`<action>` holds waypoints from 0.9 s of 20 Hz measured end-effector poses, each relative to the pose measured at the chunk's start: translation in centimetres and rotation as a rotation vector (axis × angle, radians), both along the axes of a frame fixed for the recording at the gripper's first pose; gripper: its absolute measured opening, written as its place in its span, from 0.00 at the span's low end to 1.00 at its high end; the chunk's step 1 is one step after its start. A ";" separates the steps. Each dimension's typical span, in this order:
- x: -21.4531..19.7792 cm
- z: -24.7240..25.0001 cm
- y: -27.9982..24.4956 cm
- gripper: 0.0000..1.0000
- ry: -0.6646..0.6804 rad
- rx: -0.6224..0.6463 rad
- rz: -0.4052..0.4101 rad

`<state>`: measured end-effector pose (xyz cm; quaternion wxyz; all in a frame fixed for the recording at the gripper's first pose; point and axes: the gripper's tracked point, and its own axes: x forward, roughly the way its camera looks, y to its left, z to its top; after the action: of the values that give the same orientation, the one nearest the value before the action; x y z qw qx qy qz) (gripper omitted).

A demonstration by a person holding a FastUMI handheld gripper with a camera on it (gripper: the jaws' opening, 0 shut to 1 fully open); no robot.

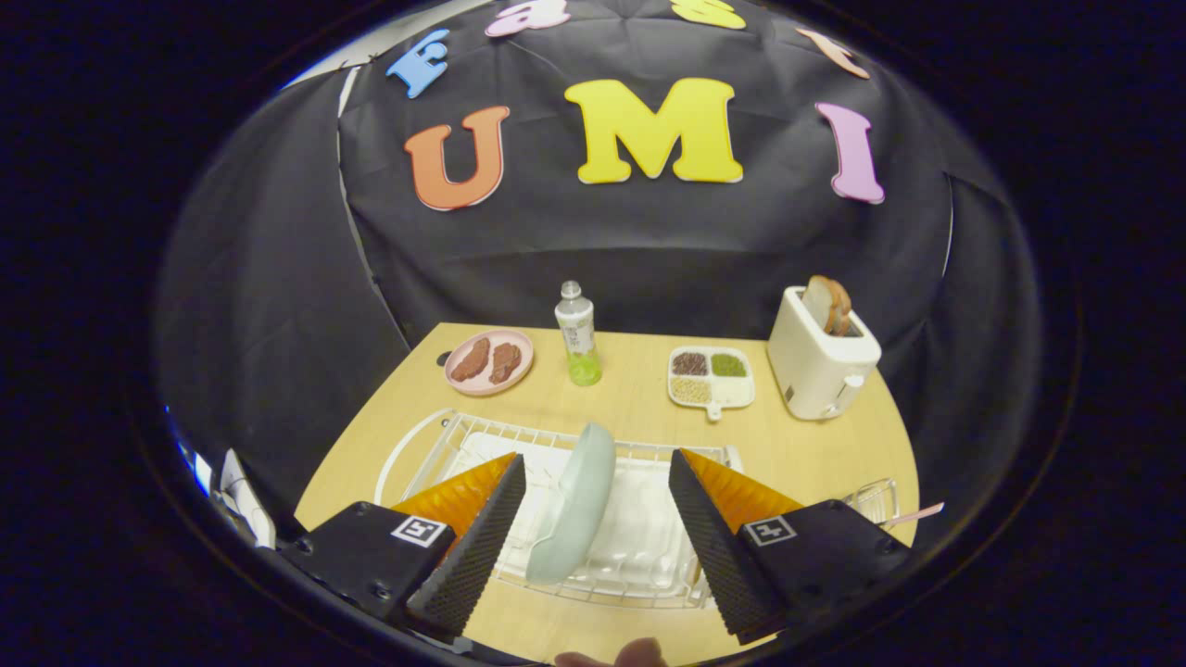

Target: Take the plate from the dish rack, then take the spoon from the basket and place it into the plate.

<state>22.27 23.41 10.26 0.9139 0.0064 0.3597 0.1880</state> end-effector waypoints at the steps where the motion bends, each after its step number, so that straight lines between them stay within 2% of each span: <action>1: 0.3 -0.7 0.4 1.00 0.027 -0.004 -0.009; 3: 1.1 -2.2 1.5 1.00 0.086 -0.008 -0.016; 7: 1.9 -5.1 1.5 1.00 0.216 -0.029 -0.097; 12: 1.9 -7.6 3.0 0.88 0.332 -0.027 -0.120; 15: 2.1 -8.3 2.7 0.72 0.356 -0.053 -0.168; 16: 2.0 -8.3 2.6 0.62 0.365 -0.057 -0.178; 18: 1.6 -8.8 2.8 0.49 0.399 -0.059 -0.198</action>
<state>23.84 26.22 1.46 0.8385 0.0519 0.5362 0.0820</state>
